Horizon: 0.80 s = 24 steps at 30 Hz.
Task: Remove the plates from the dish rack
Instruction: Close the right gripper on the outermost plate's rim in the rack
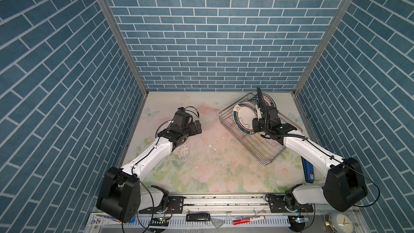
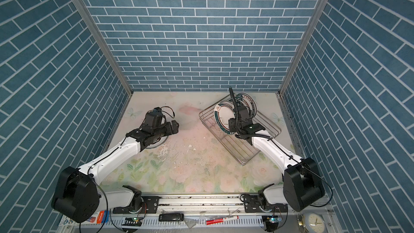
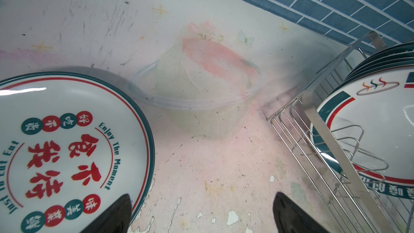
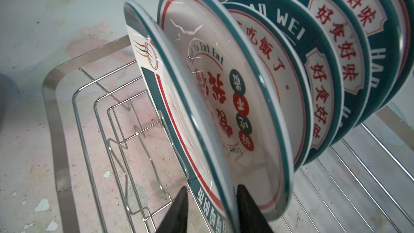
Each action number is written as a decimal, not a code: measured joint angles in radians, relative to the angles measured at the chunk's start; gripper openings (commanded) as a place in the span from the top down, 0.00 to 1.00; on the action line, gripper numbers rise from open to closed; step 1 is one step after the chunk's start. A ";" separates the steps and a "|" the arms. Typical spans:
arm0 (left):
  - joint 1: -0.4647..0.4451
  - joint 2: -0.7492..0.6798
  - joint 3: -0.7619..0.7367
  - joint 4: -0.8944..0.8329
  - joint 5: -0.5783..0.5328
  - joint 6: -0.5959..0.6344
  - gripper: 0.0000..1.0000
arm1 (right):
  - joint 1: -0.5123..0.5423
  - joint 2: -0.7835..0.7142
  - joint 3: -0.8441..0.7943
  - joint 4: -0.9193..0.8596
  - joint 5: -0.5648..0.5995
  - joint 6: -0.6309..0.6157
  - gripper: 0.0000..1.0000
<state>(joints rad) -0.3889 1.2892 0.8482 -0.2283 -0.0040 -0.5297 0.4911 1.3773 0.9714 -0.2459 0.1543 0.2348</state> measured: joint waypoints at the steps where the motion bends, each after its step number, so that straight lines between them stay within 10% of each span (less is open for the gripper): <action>1: 0.000 0.000 0.000 0.000 0.000 0.000 0.01 | -0.002 0.006 0.000 0.001 -0.002 0.000 0.68; 24: 0.000 -0.002 0.012 -0.014 -0.048 -0.069 0.01 | -0.014 0.055 0.000 0.029 -0.029 -0.056 1.00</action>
<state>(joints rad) -0.3893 1.2877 0.8604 -0.2420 -0.0517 -0.5983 0.4767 1.4322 0.9718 -0.2165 0.1257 0.1783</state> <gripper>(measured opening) 0.994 0.093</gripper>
